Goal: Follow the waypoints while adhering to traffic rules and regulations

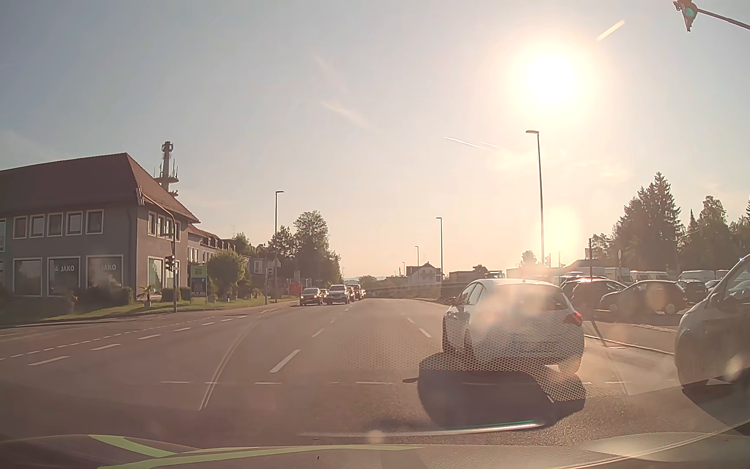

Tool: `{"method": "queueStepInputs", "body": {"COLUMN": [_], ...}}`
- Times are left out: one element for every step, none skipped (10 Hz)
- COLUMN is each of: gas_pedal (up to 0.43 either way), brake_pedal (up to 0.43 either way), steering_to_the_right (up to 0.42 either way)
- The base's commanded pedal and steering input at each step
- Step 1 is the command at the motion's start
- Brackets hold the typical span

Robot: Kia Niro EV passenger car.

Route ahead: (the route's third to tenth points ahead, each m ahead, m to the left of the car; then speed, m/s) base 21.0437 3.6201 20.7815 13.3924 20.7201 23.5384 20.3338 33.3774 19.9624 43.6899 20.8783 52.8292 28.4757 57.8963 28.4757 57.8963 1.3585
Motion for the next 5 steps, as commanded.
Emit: {"method": "queueStepInputs", "body": {"gas_pedal": [0.11, 0.11, 0.11, 0.11, 0.11], "brake_pedal": [0.0, 0.0, 0.0, 0.0, 0.0], "steering_to_the_right": [0.0, 0.0, 0.0, -0.001, -0.006]}}
